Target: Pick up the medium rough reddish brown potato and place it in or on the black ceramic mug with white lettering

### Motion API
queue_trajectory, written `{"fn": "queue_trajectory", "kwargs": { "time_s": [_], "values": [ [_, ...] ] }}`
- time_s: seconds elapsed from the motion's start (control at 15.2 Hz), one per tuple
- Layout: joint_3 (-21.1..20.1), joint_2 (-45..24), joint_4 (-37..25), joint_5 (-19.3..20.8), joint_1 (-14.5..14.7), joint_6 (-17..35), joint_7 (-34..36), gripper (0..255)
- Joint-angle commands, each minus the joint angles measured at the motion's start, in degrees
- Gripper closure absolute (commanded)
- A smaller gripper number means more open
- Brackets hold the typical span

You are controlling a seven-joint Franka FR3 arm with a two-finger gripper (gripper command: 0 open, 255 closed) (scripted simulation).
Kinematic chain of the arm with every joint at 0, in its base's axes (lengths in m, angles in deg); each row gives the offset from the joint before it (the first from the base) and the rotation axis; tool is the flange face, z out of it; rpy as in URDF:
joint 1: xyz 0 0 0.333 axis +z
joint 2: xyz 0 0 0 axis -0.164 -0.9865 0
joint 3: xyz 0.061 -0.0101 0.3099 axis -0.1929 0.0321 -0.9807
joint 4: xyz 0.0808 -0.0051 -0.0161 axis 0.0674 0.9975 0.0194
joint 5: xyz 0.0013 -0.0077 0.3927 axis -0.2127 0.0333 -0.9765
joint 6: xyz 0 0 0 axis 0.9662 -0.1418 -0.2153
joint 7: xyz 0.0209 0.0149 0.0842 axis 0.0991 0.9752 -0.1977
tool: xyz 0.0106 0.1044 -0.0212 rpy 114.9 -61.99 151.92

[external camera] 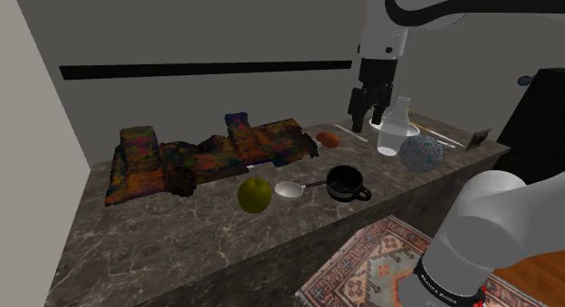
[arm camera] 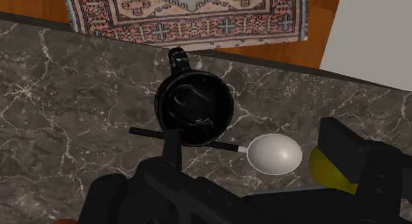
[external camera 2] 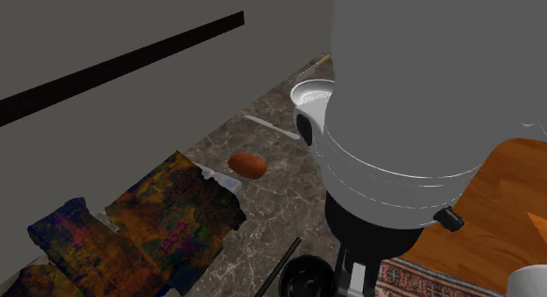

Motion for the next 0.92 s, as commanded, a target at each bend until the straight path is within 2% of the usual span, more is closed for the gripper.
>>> {"fn": "queue_trajectory", "kwargs": {
  "time_s": [0.0, 0.46, 0.86],
  "values": [
    [0.0, 0.0, 0.0, 0.0, 0.0, 0.0, 0.0, 0],
    [3.7, -8.2, 2.5, 3.9, -2.9, 13.2, -2.7, 0],
    [6.9, -17.5, 1.7, 6.4, -5.2, 24.0, -4.7, 0]
  ]
}}
